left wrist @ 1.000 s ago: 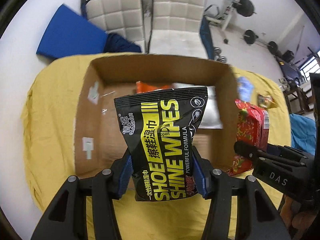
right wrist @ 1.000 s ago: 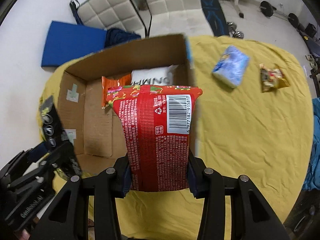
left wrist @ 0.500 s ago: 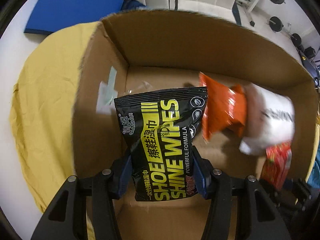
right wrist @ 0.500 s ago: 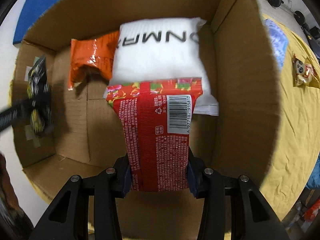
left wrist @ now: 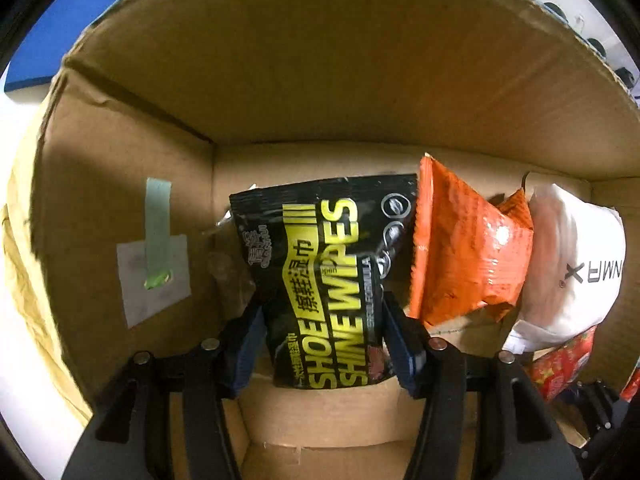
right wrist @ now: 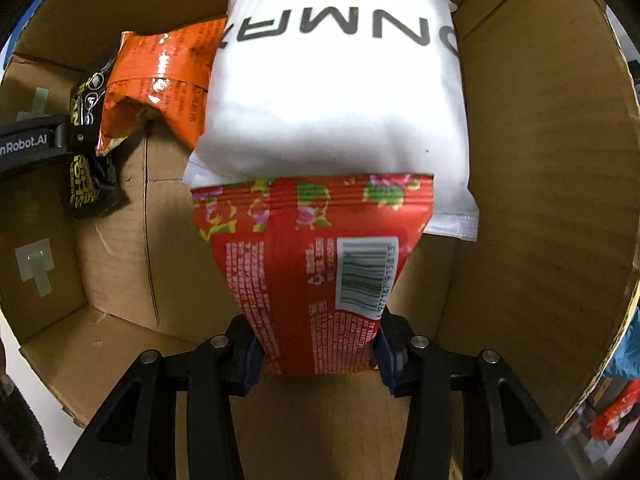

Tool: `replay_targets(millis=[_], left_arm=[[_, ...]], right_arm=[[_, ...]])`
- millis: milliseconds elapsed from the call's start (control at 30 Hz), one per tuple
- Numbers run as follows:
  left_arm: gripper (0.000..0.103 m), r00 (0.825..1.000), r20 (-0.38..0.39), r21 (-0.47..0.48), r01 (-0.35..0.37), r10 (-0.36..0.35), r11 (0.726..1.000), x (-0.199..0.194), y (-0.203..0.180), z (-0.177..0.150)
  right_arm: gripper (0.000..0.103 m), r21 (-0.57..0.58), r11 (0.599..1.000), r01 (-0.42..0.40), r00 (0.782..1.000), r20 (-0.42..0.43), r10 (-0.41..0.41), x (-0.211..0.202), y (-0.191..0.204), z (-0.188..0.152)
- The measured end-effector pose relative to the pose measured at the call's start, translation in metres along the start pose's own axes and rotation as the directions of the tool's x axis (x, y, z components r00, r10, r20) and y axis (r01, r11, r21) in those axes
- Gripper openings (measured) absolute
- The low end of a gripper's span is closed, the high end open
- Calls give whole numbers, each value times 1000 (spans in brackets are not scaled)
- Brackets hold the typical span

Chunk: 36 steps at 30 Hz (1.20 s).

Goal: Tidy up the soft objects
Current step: 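Carry both packs into the box and open both tools to release them, then lift both tools out of the box toward the last two packs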

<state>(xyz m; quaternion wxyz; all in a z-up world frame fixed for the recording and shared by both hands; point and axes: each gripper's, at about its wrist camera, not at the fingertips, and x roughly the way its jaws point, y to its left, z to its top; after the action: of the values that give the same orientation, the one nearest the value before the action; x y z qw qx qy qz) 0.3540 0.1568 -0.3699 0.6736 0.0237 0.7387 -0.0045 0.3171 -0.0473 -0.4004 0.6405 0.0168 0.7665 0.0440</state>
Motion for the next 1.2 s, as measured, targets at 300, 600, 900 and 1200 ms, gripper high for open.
replay_targets(millis=[300,600,900,1200], left_arm=[[59,1000,-7,-15,27,-27,1000,-13,-1,-18],[83,996,82,-13,26,-25,1000,-53,-6,-67],[103,963,268,4,12,-12,1000,-105,-3,-125],[103,924,377,18,62,-64,998,-165,-10,-158]], right_arm=[[75,16,999,-30,999,40,29,-23,1,-6],[103,22,999,-30,988,153,27,-70,-5,-32],[103,23,1000,-10,967,253,4,-111,-15,-54],[103,1,1000,-2,930,366,2,-158,-16,-106]])
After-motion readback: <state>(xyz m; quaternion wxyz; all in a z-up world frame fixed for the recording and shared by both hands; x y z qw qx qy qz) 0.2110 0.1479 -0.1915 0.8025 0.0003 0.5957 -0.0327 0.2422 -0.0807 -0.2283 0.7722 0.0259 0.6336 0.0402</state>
